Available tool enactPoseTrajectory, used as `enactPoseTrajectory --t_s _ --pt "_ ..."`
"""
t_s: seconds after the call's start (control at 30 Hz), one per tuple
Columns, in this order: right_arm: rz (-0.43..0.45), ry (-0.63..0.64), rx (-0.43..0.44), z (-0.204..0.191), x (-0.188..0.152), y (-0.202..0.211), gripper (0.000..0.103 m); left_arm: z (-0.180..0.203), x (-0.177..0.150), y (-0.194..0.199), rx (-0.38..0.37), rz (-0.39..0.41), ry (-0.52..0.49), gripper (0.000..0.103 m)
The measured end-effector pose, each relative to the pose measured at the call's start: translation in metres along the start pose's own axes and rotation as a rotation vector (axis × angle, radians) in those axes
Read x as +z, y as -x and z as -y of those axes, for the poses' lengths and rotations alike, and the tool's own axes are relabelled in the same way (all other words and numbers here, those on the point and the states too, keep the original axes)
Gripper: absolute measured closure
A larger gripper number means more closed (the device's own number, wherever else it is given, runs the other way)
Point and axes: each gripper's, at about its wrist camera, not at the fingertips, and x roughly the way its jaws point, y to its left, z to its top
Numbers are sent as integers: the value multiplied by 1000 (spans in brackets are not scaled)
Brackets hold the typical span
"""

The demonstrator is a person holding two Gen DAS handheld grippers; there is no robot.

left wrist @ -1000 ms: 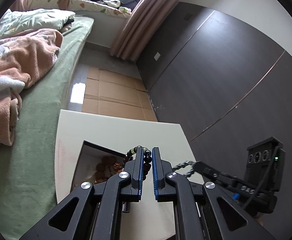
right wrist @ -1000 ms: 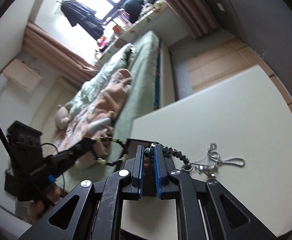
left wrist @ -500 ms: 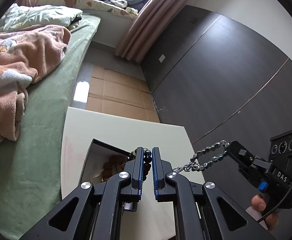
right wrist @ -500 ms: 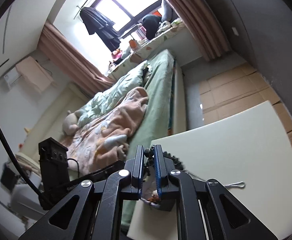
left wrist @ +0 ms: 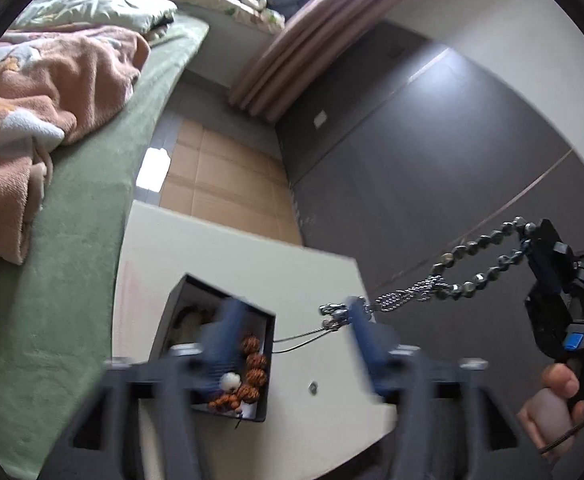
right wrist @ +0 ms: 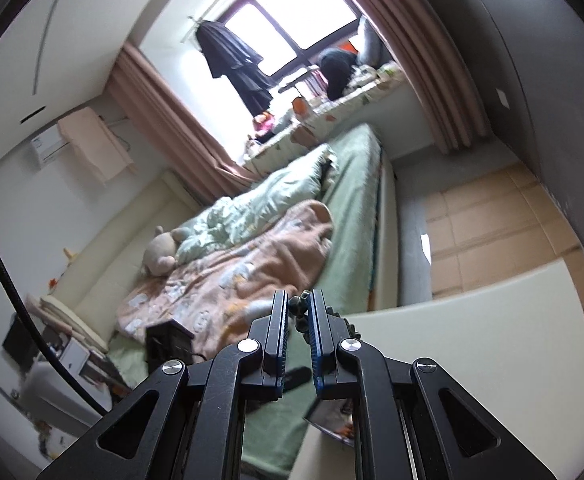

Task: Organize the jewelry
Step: 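Drop the bracelet into the box with the left tool while the right tool lifts the chain, then lower the silver chain into the box and open the right tool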

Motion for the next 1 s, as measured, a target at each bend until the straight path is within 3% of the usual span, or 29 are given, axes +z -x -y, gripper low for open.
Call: enactPoseTrajectory --t_s 0.17,0.57,0.73,1.0 --pt "27 69 15 -35 18 10 91 -7 6 21 -13 87 46 31" --pt "53 174 65 -89 35 14 93 -20 12 35 -5 136 103 31" --pt "28 178 77 -82 24 -2 93 -29 13 42 10 165 132 31" --pt "-113 65 44 -23 -22 -52 93 -33 14 39 35 151 131 31"
